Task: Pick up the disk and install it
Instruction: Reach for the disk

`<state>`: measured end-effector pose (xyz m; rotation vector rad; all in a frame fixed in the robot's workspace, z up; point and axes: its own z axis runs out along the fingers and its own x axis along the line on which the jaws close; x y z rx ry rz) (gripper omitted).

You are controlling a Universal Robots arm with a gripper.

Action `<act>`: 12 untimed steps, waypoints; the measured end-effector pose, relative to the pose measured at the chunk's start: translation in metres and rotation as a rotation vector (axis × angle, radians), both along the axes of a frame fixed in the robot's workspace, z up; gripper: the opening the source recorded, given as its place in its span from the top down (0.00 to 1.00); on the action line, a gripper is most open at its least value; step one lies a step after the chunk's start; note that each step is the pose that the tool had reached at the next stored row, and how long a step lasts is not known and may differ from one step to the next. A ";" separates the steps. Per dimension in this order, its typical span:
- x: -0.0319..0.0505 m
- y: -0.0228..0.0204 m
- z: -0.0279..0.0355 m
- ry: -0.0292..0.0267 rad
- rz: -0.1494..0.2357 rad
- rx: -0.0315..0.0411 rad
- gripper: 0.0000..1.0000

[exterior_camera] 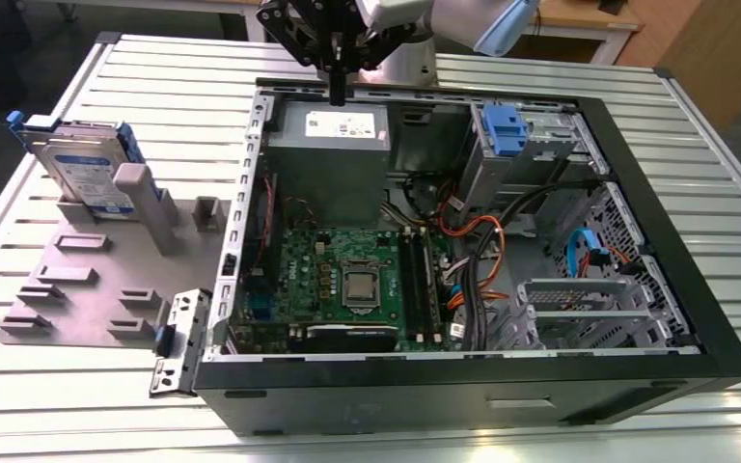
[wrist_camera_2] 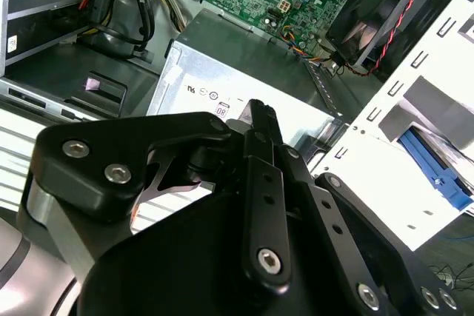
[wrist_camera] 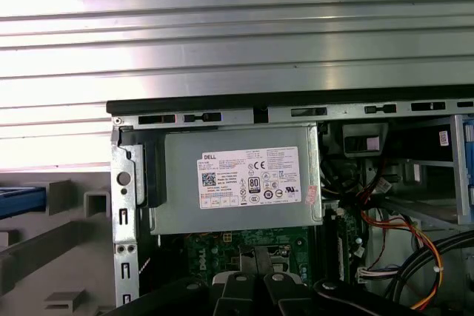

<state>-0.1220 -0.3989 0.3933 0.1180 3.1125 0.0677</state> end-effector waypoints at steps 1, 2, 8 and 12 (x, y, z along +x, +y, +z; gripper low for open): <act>-0.0004 0.0000 0.0000 0.0000 0.000 0.0000 0.89; -0.0014 0.0000 0.0000 0.0000 0.000 0.0000 0.89; -0.0124 0.0000 -0.0002 0.0000 0.000 0.0000 0.89; -0.0206 0.0000 -0.0002 0.0000 0.000 -0.0001 0.89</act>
